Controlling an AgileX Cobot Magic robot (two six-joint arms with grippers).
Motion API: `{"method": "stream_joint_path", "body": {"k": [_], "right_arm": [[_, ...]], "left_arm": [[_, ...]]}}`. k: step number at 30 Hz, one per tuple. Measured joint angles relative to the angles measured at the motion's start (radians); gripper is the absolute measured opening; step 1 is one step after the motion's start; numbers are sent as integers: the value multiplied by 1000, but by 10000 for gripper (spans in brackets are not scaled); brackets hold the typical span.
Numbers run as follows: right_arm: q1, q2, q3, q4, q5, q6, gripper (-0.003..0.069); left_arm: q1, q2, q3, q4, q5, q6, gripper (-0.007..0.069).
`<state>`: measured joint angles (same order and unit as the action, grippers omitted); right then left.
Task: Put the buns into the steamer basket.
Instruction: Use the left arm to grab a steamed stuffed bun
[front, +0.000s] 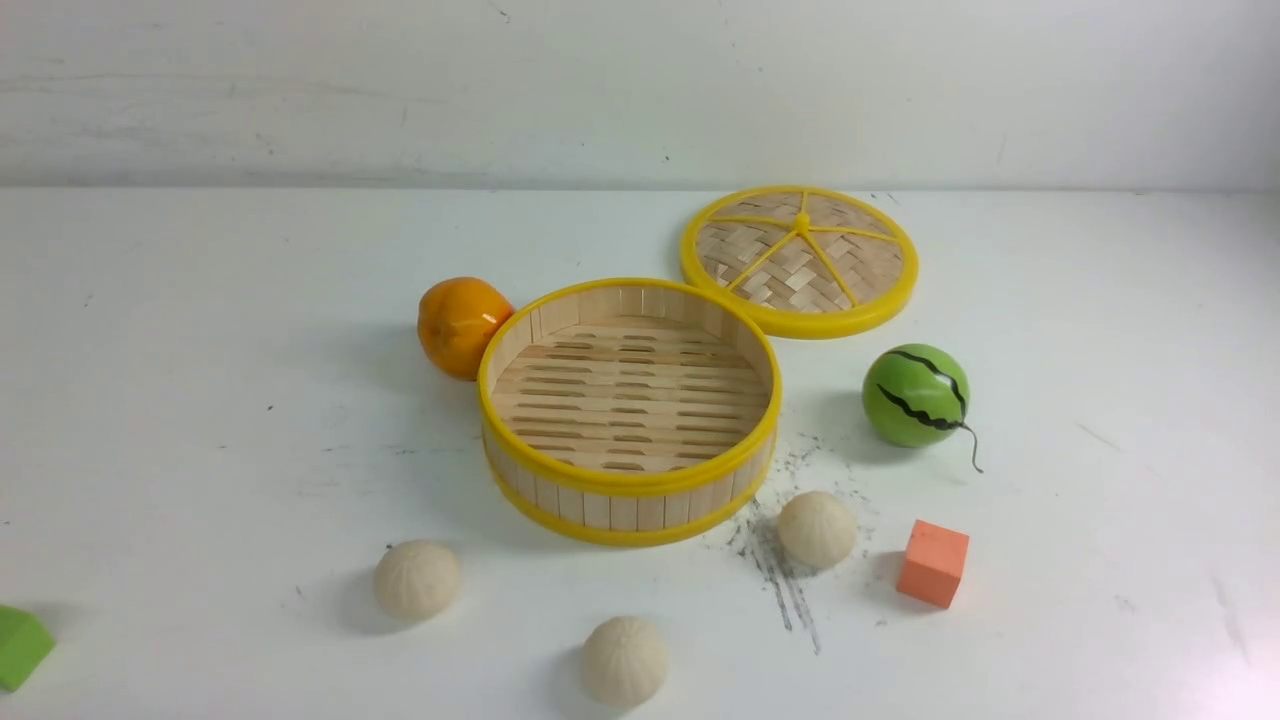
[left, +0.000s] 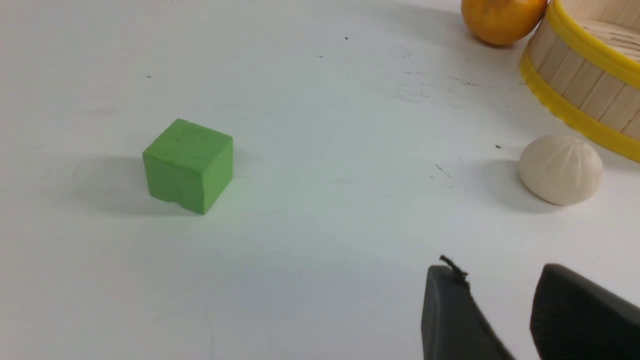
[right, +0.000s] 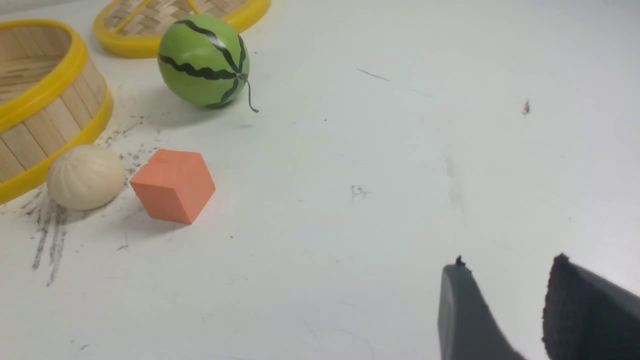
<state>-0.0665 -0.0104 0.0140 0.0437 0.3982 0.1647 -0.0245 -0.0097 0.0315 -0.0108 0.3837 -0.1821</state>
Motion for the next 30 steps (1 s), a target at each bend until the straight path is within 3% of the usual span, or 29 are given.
{"method": "stream_joint_path", "body": {"k": [7,8,9,13,16,24,26,27,28,29,30], "right_arm": [[0,0,0,0,0,0,242],[0,0,0,0,0,0,242],[0,0,0,0,0,0,242],[0,0,0,0,0,0,242],[0,0,0,0,0,0,242],[0,0,0,0,0,0,242],[0,0,0,0,0,0,242],[0,0,0,0,0,0,242],[0,0,0,0,0,0,242],[0,0,0,0,0,0,242],[0,0,0,0,0,0,242]], "left_arm": [[0,0,0,-5,-17,-36,238],[0,0,0,-134,-49,-144,238],[0,0,0,-134,-54,-160,238],[0,0,0,-677,-178,-558,238],[0,0,0,-893,-213,-664,238],[0,0,0,-991,-197,-673,238],[0,0,-2,-991,-131,-594,238],[0,0,-35,-991,-46,-471,238],[0,0,-47,-990,-38,-456,238],[0,0,-98,-983,13,-332,233],[0,0,-124,-978,31,-301,230]]}}
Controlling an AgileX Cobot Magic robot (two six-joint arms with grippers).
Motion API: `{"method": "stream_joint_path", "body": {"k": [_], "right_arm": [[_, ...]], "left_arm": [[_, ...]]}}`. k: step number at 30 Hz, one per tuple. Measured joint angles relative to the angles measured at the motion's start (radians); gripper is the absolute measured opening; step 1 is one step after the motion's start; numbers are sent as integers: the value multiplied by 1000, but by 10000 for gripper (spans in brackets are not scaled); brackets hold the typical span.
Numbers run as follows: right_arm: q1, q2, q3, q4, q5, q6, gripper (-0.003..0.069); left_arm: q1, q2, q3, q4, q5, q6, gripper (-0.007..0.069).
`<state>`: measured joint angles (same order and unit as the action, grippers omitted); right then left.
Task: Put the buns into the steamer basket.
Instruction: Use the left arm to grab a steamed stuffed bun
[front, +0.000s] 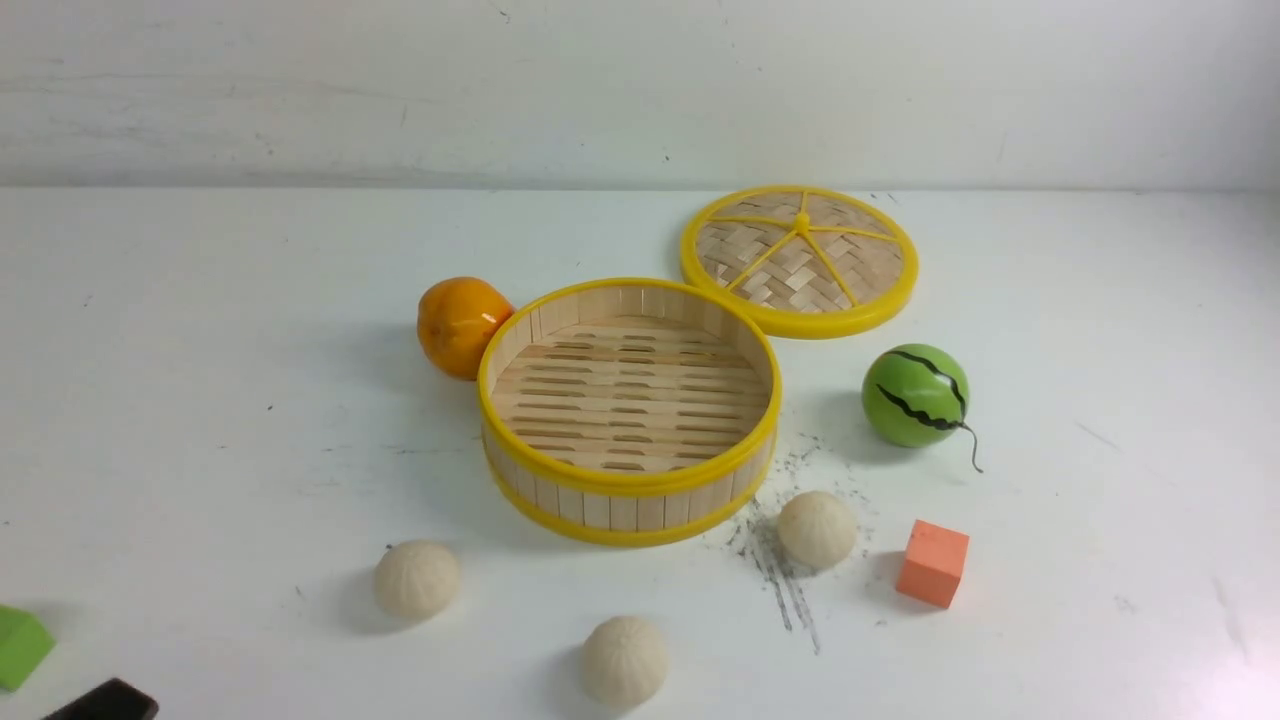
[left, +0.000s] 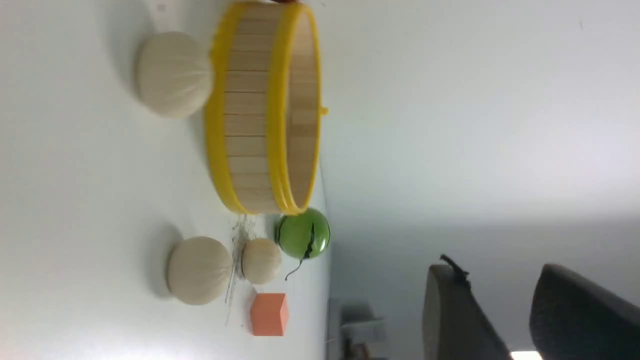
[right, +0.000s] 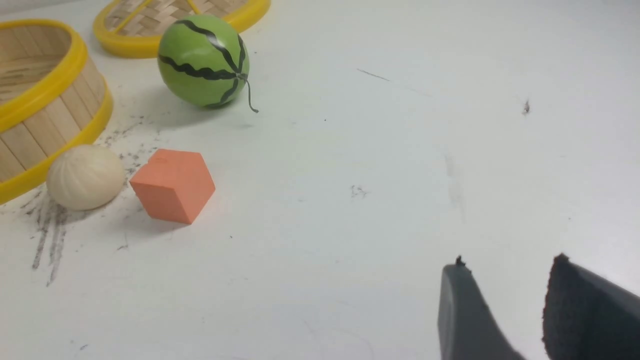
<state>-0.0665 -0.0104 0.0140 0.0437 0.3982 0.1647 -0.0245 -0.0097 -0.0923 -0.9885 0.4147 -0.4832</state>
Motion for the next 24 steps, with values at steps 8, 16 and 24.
{"method": "stream_joint_path", "body": {"k": [8,16,24], "right_arm": [[0,0,0,0,0,0,242],[0,0,0,0,0,0,242],[0,0,0,0,0,0,242]], "left_arm": [[0,273,-483,493,309,317,-14],[-2,757,-886,899,784,429,-14],[-204,1083,-1004,930,829,629,-14]]}}
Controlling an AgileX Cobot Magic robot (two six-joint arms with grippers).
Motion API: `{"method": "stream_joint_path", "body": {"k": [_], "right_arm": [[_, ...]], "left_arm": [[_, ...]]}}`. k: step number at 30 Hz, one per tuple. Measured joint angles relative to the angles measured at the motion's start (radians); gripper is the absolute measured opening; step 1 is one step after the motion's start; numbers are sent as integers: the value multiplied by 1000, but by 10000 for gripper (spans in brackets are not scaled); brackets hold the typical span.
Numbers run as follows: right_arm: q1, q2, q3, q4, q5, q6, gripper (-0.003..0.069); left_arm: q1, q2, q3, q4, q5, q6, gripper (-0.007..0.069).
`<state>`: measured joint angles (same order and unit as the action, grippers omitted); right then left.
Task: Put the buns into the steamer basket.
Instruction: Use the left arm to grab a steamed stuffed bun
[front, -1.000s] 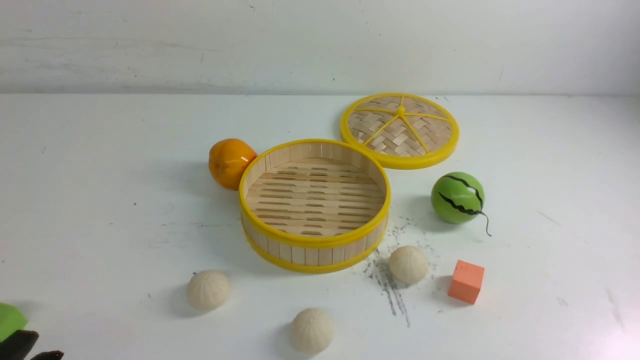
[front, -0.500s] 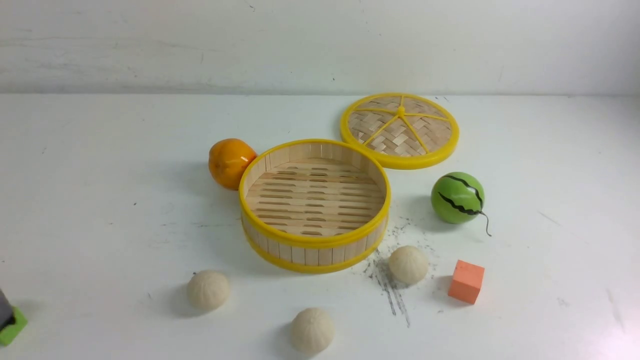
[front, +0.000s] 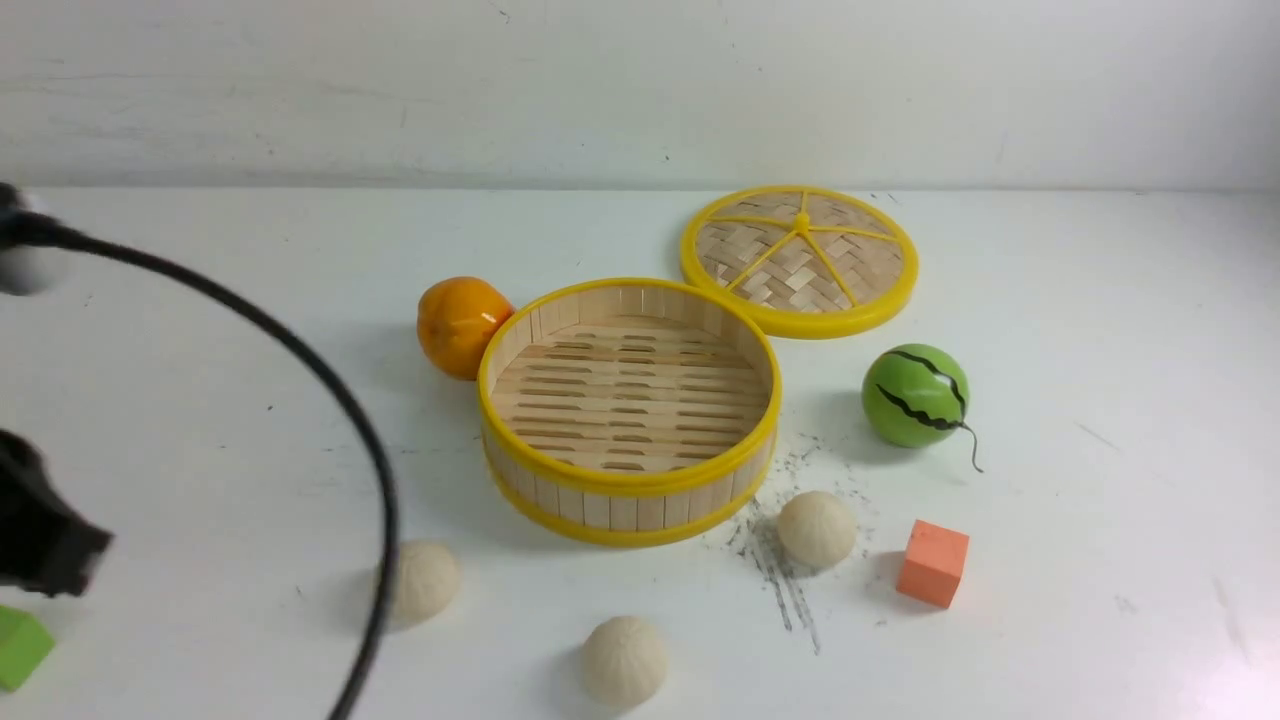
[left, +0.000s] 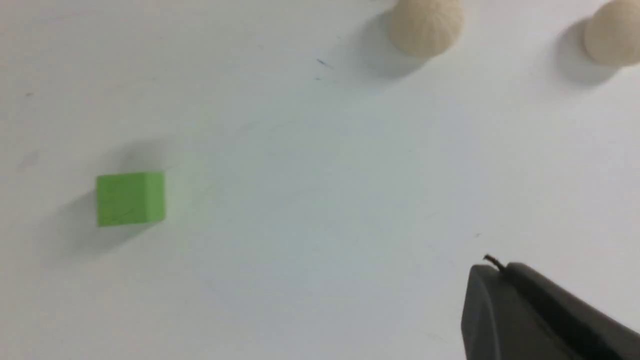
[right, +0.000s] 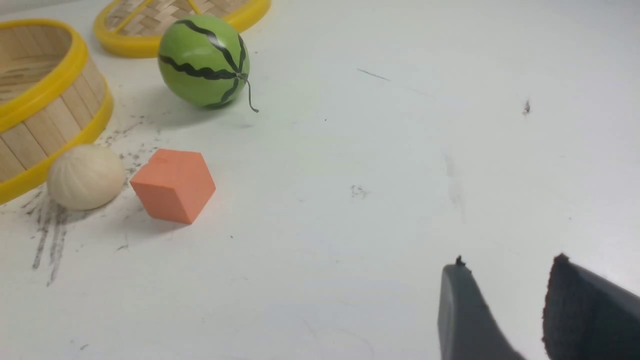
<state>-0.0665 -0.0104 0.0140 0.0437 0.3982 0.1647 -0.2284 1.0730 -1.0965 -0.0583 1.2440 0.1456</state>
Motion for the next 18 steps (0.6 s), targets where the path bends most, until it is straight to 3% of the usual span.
{"method": "stream_joint_path", "body": {"k": [6,10,15,16,17,18], "right_arm": [[0,0,0,0,0,0,242],[0,0,0,0,0,0,242],[0,0,0,0,0,0,242],[0,0,0,0,0,0,242],[0,0,0,0,0,0,242],[0,0,0,0,0,0,242]], "left_arm": [[-89,274,-10,4,-156,-102,8],[-108,404,-10,2,-252,-100,101],[-152,535,-10,20,-401,-75,387],[-153,539,-10,20,-401,-75,397],[-166,570,-10,35,-451,-80,475],[-169,588,-11,41,-469,-89,501]]}}
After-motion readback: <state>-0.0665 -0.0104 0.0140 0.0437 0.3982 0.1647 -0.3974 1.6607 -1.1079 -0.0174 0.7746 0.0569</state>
